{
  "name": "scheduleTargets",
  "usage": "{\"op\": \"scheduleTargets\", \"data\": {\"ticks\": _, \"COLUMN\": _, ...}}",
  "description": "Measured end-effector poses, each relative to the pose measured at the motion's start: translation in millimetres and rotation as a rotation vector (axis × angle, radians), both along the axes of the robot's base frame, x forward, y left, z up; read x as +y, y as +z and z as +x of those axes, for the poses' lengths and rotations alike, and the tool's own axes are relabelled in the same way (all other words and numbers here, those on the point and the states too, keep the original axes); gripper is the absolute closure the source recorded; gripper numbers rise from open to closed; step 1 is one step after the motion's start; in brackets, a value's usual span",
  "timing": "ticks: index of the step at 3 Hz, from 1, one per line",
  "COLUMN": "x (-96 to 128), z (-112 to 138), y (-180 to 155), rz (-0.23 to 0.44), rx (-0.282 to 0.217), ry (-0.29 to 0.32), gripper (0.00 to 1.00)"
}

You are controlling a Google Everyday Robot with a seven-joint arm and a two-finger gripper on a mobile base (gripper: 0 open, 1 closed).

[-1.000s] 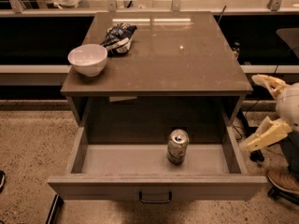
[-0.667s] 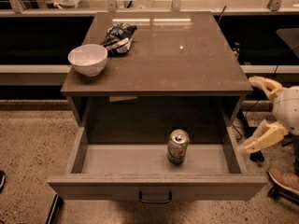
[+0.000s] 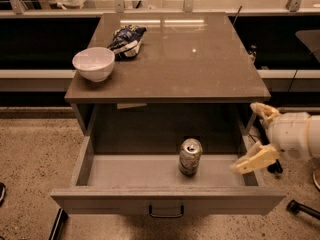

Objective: Pick 7up can from top drawer and place on counter

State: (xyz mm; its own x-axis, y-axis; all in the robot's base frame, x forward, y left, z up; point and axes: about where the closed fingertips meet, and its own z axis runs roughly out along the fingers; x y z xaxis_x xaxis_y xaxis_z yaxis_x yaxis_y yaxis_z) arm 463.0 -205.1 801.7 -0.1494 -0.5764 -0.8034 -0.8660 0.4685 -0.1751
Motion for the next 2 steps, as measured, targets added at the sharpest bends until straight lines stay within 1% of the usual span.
{"op": "scheduleTargets", "data": {"ticks": 1, "x": 38.5, "z": 8.5, "y": -42.8, "rz": -0.023, "rx": -0.021, "ry": -0.005, "gripper": 0.0}}
{"op": "scheduleTargets", "data": {"ticks": 2, "x": 38.6, "z": 8.5, "y": -42.8, "rz": -0.023, "rx": -0.021, "ry": -0.005, "gripper": 0.0}}
